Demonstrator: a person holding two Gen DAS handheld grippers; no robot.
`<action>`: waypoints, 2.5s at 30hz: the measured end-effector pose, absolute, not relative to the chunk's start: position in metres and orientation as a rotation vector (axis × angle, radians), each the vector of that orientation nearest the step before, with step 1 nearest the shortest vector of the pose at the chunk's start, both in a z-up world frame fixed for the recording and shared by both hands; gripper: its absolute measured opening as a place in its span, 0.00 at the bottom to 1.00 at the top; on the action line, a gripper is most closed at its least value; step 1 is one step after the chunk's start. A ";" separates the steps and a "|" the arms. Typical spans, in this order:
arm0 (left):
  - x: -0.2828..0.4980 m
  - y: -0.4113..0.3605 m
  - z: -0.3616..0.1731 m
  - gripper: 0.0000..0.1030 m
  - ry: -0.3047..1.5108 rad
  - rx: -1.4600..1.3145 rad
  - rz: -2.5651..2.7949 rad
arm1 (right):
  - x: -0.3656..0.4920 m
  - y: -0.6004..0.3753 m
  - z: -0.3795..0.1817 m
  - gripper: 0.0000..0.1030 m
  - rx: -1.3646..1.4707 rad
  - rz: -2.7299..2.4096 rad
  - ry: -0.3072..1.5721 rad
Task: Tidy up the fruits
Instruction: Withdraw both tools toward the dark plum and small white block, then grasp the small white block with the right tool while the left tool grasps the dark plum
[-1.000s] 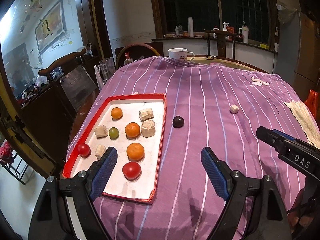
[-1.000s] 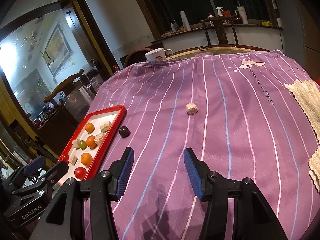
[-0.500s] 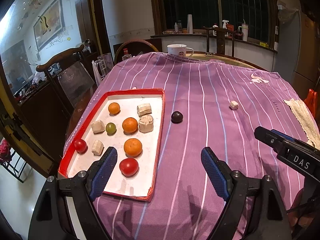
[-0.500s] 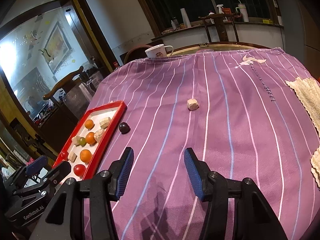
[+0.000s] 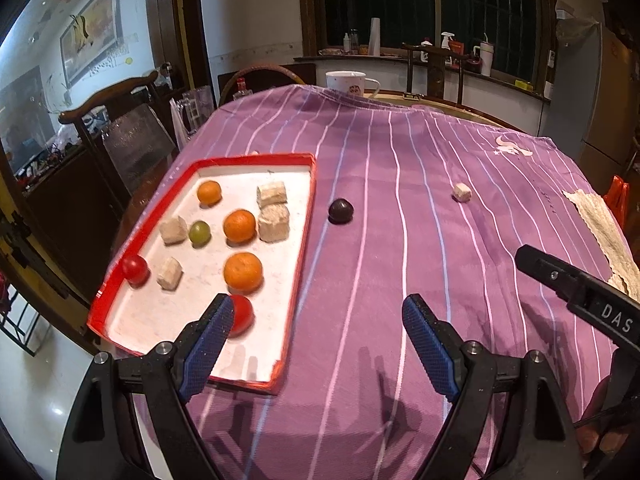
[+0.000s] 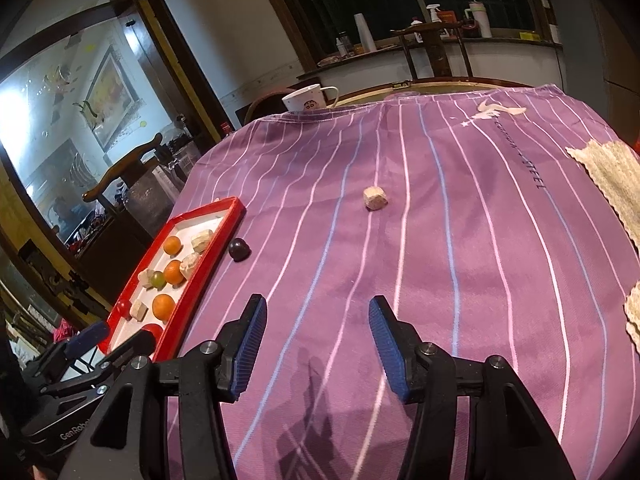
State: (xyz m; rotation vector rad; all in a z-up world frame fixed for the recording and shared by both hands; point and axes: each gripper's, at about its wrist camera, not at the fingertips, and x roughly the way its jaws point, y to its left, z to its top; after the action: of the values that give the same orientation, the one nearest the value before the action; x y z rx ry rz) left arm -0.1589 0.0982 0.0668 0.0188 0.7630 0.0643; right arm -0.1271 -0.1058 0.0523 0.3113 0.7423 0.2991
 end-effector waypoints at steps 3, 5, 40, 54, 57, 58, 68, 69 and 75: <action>-0.161 0.097 0.061 0.83 0.760 -0.001 0.043 | -0.131 -0.113 0.048 0.57 0.318 0.273 0.732; -0.160 0.096 0.059 0.83 0.757 -0.008 0.028 | -0.134 -0.117 0.047 0.57 0.321 0.250 0.720; -0.141 0.156 0.047 0.83 0.788 -0.156 0.003 | -0.003 0.031 0.031 0.56 -0.046 0.575 0.842; -0.127 0.164 0.037 0.83 0.828 -0.177 0.003 | 0.023 0.066 0.011 0.29 -0.159 0.566 0.882; -0.127 0.163 0.039 0.83 0.830 -0.174 0.002 | 0.020 0.052 0.018 0.28 -0.117 0.554 0.869; -0.127 0.161 0.041 0.83 0.825 -0.167 0.002 | 0.019 0.045 0.022 0.28 -0.105 0.545 0.860; -0.117 0.138 0.043 0.83 0.855 -0.158 -0.040 | 0.015 -0.093 0.040 0.27 0.001 0.281 0.837; -0.116 0.135 0.042 0.83 0.858 -0.155 -0.046 | 0.016 -0.111 0.038 0.27 0.019 0.243 0.841; -0.099 0.101 0.044 0.83 0.882 -0.110 -0.106 | 0.021 -0.182 0.030 0.28 0.247 0.172 0.855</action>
State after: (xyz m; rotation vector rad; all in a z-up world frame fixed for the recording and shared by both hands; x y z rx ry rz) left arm -0.0993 0.1014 0.0443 -0.1104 0.8815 -0.1057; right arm 0.0205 -0.1816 0.0300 0.2469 0.8546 0.1716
